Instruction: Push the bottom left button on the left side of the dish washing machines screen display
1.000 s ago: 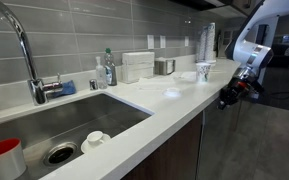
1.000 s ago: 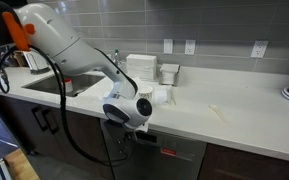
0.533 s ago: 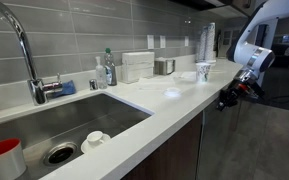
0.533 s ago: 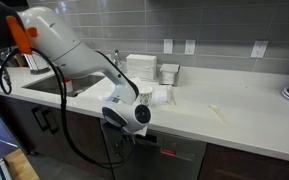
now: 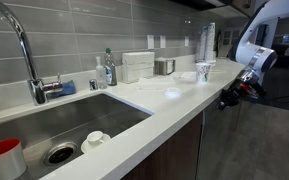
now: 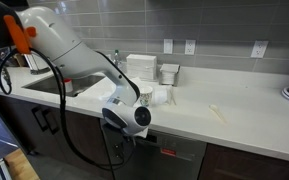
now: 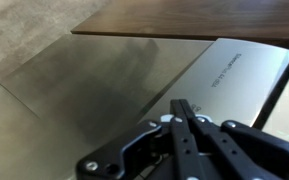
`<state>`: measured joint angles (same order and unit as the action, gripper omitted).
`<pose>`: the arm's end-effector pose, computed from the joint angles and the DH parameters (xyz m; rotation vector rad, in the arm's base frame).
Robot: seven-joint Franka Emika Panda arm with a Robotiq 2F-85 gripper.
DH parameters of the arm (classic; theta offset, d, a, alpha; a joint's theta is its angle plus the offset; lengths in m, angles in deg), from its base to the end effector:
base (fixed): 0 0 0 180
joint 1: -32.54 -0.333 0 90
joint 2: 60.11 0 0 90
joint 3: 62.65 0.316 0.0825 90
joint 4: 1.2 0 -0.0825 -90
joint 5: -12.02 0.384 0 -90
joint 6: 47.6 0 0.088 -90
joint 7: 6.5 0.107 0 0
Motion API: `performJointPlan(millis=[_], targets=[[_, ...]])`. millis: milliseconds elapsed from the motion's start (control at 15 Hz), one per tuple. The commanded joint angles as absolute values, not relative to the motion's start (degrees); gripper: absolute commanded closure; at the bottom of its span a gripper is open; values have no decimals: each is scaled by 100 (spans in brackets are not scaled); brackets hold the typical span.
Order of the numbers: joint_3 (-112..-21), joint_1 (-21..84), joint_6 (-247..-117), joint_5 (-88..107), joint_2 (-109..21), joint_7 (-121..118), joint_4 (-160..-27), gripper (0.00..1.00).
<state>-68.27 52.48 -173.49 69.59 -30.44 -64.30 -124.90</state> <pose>0.4782 -0.1993 0.1321 -2.4065 0.2913 -0.1127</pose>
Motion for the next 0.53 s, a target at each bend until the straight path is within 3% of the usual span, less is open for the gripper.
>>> performJointPlan(millis=[0, 467], targets=[[-6983, 5200, -17257, 6775, -3094, -6401, -12388, 95], [-7027, 5165, -16880, 6315, -2993, -6097, -12264, 95]])
